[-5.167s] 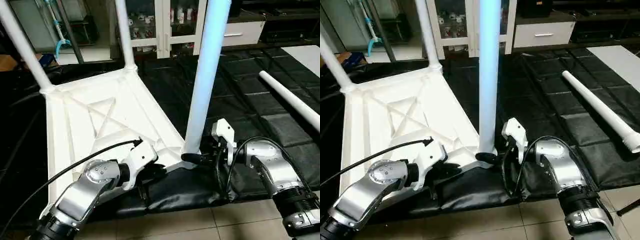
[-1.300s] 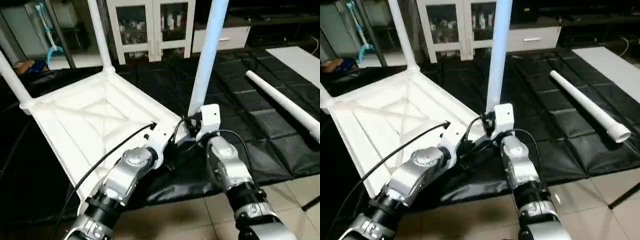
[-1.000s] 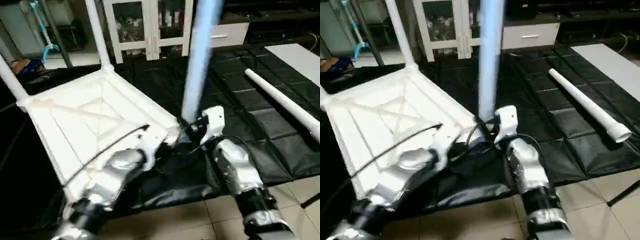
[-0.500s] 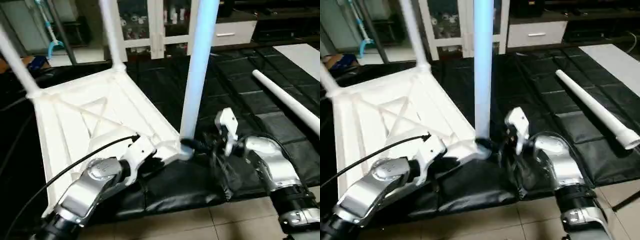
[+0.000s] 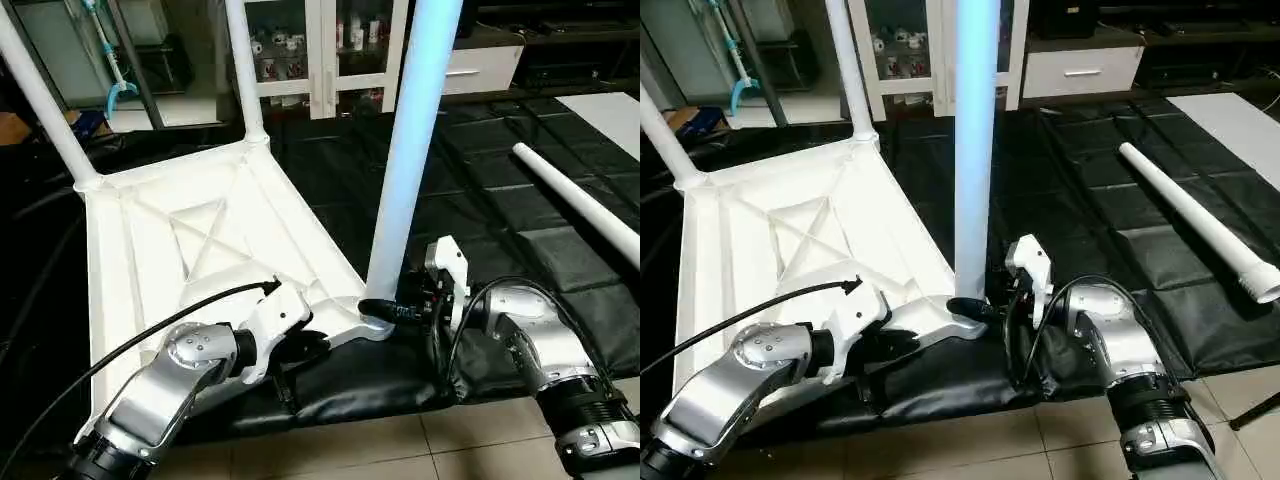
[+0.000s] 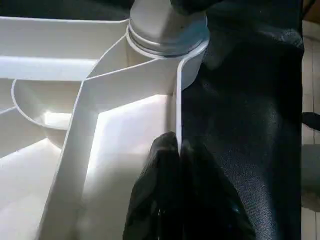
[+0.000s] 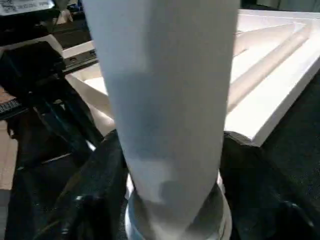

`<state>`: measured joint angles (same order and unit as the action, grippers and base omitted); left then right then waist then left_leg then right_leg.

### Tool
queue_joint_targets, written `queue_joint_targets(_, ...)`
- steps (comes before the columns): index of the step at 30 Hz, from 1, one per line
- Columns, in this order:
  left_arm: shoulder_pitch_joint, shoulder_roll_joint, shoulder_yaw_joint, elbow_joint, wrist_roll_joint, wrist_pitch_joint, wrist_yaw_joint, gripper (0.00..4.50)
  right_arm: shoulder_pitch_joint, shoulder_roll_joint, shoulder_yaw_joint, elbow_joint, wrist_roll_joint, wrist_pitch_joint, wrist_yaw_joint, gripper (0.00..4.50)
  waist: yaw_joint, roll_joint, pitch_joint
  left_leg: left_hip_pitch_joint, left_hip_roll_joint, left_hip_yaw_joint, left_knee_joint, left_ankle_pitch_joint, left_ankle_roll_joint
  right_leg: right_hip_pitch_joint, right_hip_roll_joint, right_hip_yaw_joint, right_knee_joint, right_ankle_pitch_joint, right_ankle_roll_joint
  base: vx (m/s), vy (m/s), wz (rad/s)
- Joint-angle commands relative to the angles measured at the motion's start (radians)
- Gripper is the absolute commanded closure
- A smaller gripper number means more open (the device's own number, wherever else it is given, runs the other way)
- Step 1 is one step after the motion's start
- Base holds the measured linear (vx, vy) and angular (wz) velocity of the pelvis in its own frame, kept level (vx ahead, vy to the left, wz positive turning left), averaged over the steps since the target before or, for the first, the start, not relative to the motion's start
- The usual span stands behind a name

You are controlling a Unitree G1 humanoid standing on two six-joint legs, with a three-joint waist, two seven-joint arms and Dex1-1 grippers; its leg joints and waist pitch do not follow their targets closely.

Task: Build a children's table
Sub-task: Rotate leg to tighten

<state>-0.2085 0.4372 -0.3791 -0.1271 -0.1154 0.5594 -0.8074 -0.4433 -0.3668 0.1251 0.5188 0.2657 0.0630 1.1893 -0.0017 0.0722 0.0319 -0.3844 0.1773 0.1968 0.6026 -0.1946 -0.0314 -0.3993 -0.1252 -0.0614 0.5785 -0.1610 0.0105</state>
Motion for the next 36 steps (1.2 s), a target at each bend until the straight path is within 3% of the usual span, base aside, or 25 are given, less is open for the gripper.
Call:
queue_joint_targets(1,0.017,0.016,-0.043,0.017,0.001,0.027,-0.033,4.5,-0.005,-0.015,-0.006,0.009,0.0,0.0,0.005,2.07,0.001,-0.011,-0.059,0.016,0.041,-0.017,-0.077,-0.223,0.08,0.04,-0.011,0.02,-0.049,-0.169,-0.256,0.0,0.0,0.0)
queue_joint_targets(11,0.018,0.022,-0.05,0.009,0.0,0.035,-0.042,4.5,-0.003,-0.003,-0.015,0.016,0.005,0.002,0.003,2.49,0.004,-0.01,-0.06,0.018,0.041,-0.017,-0.077,-0.221,0.077,0.041,-0.011,0.019,-0.047,-0.171,-0.258,0.0,0.0,0.0)
queue_joint_targets(14,0.001,-0.011,-0.045,0.043,0.022,0.032,0.005,4.5,-0.034,0.048,-0.04,0.093,-0.069,-0.04,-0.222,2.5,-0.001,-0.012,-0.058,0.015,0.039,-0.018,-0.079,-0.233,0.068,0.04,-0.011,0.019,-0.05,-0.194,-0.253,0.0,0.0,0.0)
queue_joint_targets(17,-0.045,-0.092,-0.02,0.129,0.065,0.025,0.124,4.5,-0.046,0.119,-0.076,0.14,-0.11,-0.029,-0.465,2.53,-0.016,-0.01,-0.049,0.019,0.037,-0.02,-0.086,-0.334,0.013,0.032,-0.013,0.018,-0.063,-0.345,-0.214,-0.018,-0.001,0.0)
queue_joint_targets(18,-0.047,-0.094,-0.019,0.131,0.066,0.025,0.128,4.5,-0.045,0.121,-0.077,0.14,-0.111,-0.028,-0.47,2.54,-0.023,-0.013,-0.05,0.022,0.037,-0.027,-0.088,-0.388,-0.011,0.032,-0.015,0.017,-0.071,-0.408,-0.181,-0.078,0.0,-0.04)
queue_joint_targets(20,-0.075,-0.143,0.004,0.176,0.076,0.031,0.197,4.5,-0.039,0.154,-0.084,0.135,-0.121,-0.014,-0.549,2.54,-0.029,-0.012,-0.048,0.016,0.036,-0.029,-0.091,-0.41,-0.012,0.032,-0.013,0.015,-0.073,-0.425,-0.166,-0.028,0.001,-0.01)
queue_joint_targets(22,-0.129,-0.223,0.047,0.265,0.09,0.025,0.316,4.5,-0.031,0.215,-0.091,0.133,-0.141,0.009,-0.683,2.55,-0.032,-0.009,-0.046,0.028,0.033,-0.028,-0.089,-0.458,-0.026,0.017,-0.011,0.014,-0.086,-0.482,-0.138,0.0,0.0,0.0)
queue_joint_targets(25,-0.185,-0.296,0.097,0.357,0.104,-0.001,0.433,4.5,-0.037,0.276,-0.096,0.153,-0.178,0.02,-0.844,2.55,-0.038,-0.014,-0.045,0.024,0.027,-0.035,-0.09,-0.487,-0.03,0.018,-0.012,0.005,-0.097,-0.554,-0.099,0.0,0.0,0.0)
queue_joint_targets(26,-0.199,-0.312,0.108,0.381,0.108,-0.012,0.46,4.5,-0.043,0.295,-0.101,0.162,-0.181,0.022,-0.89,2.55,-0.042,-0.004,-0.043,0.028,0.027,-0.037,-0.09,-0.513,-0.032,0.012,-0.013,0.003,-0.102,-0.58,-0.088,0.0,0.0,0.0)
queue_joint_targets(28,-0.231,-0.349,0.127,0.44,0.119,-0.042,0.502,4.5,-0.06,0.354,-0.113,0.179,-0.181,0.029,-0.986,2.55,-0.054,-0.007,-0.041,0.032,0.023,-0.039,-0.089,-0.551,-0.034,0.006,-0.009,-0.006,-0.114,-0.61,-0.072,-0.027,0.004,0.0)
queue_joint_targets(32,-0.242,-0.364,0.131,0.457,0.119,-0.06,0.513,4.5,-0.07,0.41,-0.097,0.17,-0.166,-0.01,-0.972,2.55,-0.06,-0.002,-0.043,0.024,0.028,-0.049,-0.098,-0.568,-0.029,0.017,-0.013,-0.011,-0.114,-0.577,-0.067,0.0,0.0,0.0)
queue_joint_targets(36,-0.234,-0.353,0.121,0.452,0.122,-0.064,0.495,4.5,-0.07,0.433,-0.095,0.126,-0.128,-0.043,-0.873,2.55,-0.06,-0.006,-0.045,0.018,0.03,-0.048,-0.102,-0.556,-0.02,0.017,-0.015,-0.004,-0.108,-0.51,-0.097,0.0,0.0,0.0)
